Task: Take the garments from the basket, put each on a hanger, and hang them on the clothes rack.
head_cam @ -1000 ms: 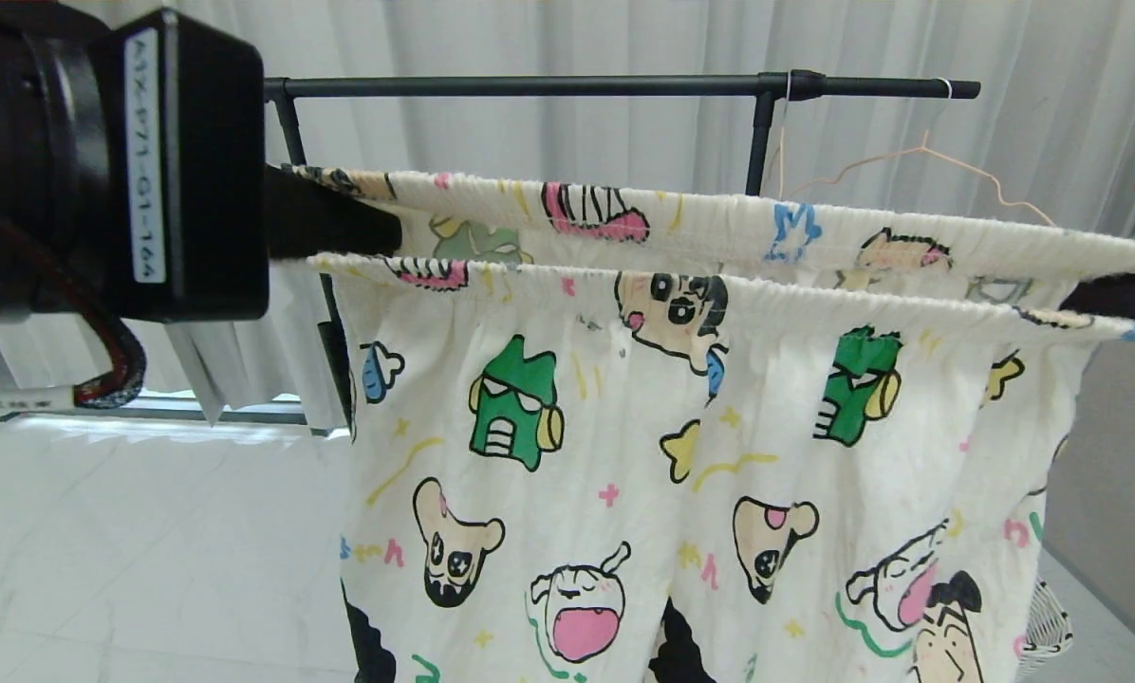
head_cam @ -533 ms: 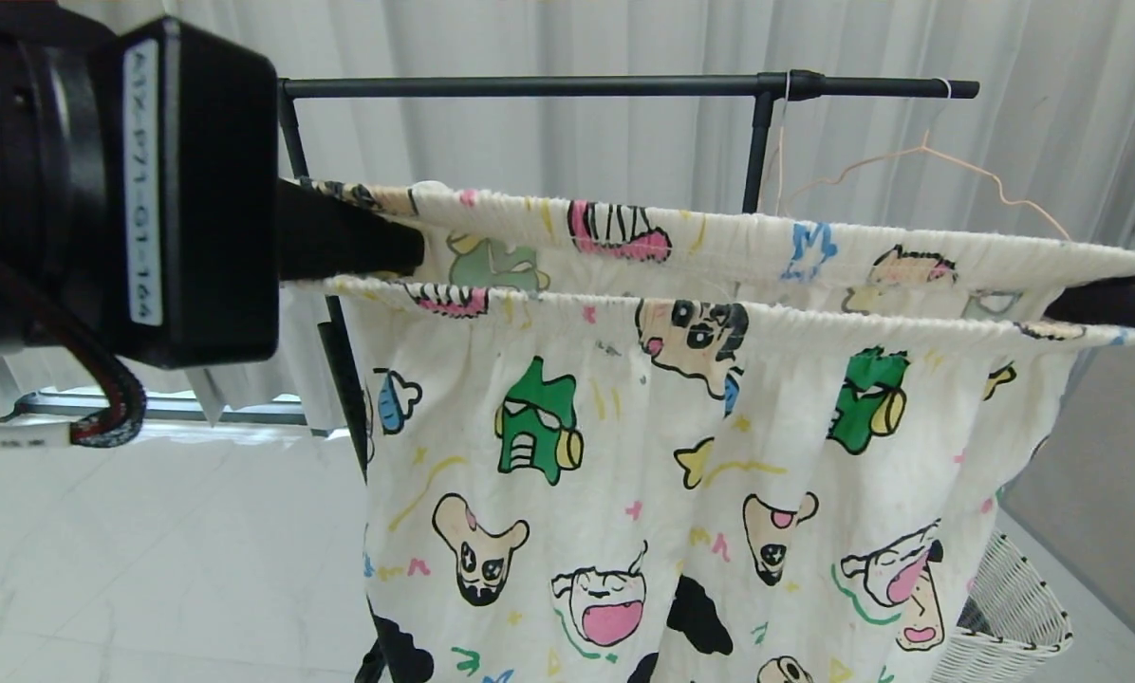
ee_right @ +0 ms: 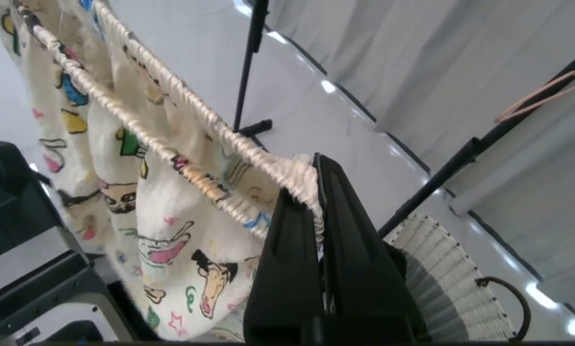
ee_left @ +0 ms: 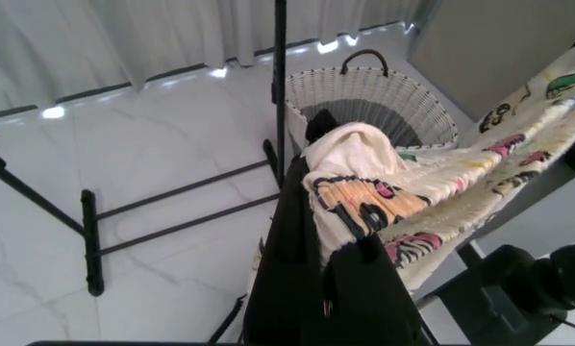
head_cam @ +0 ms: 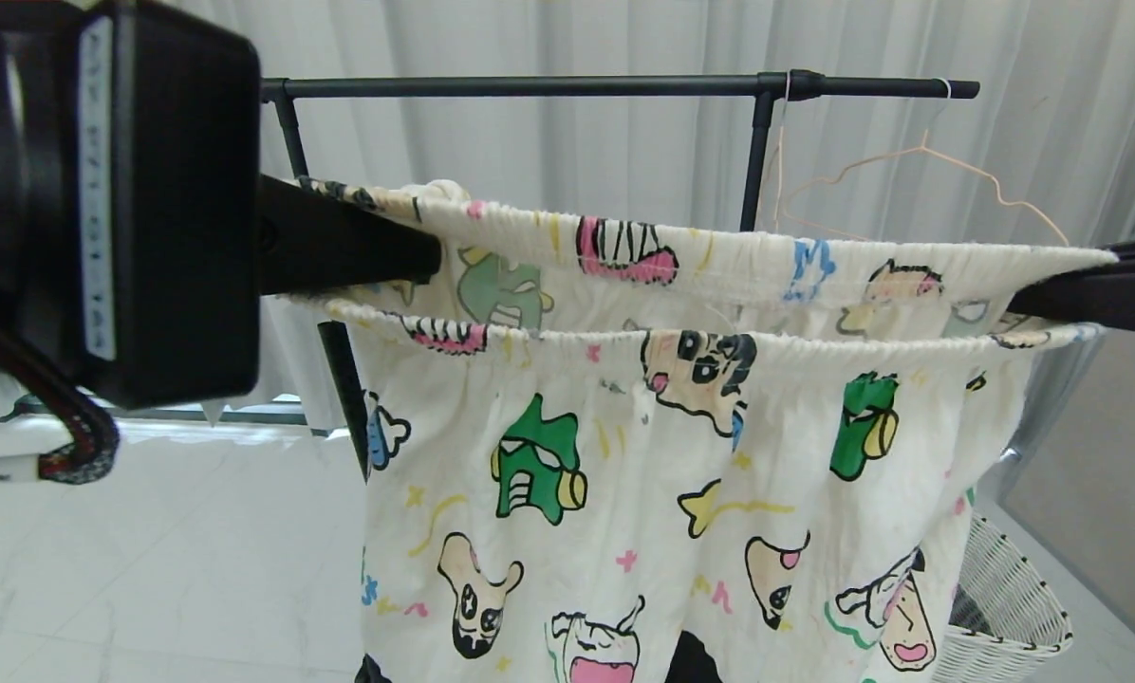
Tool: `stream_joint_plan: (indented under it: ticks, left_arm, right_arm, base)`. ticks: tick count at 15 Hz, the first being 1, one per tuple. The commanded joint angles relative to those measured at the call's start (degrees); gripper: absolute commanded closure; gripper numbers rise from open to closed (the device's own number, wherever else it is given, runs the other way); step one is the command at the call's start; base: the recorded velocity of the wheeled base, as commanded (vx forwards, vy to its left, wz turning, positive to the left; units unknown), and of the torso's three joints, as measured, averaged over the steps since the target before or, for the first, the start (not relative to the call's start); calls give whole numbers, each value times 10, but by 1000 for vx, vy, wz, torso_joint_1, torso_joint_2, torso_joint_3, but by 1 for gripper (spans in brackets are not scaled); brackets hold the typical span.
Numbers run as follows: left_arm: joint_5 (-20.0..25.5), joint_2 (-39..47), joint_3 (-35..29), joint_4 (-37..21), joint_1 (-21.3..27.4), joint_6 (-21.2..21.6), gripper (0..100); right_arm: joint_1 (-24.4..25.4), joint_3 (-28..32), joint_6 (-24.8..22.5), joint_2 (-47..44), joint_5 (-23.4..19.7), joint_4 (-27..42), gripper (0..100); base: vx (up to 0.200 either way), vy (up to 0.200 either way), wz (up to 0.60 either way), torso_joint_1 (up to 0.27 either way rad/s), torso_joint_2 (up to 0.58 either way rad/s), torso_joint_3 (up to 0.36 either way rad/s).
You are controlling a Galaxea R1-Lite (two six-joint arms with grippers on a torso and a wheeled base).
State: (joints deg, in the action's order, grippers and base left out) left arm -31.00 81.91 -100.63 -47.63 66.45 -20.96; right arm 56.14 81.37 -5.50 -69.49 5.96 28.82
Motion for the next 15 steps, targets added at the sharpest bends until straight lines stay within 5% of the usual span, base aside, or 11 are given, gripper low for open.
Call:
stream_joint_plan:
  ticks: [1, 2, 7, 15]
  left_arm:
    - [0, -2, -2, 0, 1, -1, 100]
    - [0, -2, -2, 0, 1, -1, 100]
    - [-3, 0, -1, 0, -1, -1, 100]
    - [-68, 17, 36, 0, -46, 0, 100]
  right_arm:
    - [0, -3, 0, -8, -1, -2, 100]
    - [0, -6, 0, -7, -1, -2, 0]
    - [0, -30, 0, 13, -4, -3, 0]
    - [-17, -88, 3, 93, -42, -14, 0]
  base:
    - [0, 0, 0, 0, 0, 0]
    - [0, 0, 0, 0, 0, 0]
    - [0, 0, 0, 0, 0, 0]
    - [0, 0, 0, 0, 0, 0]
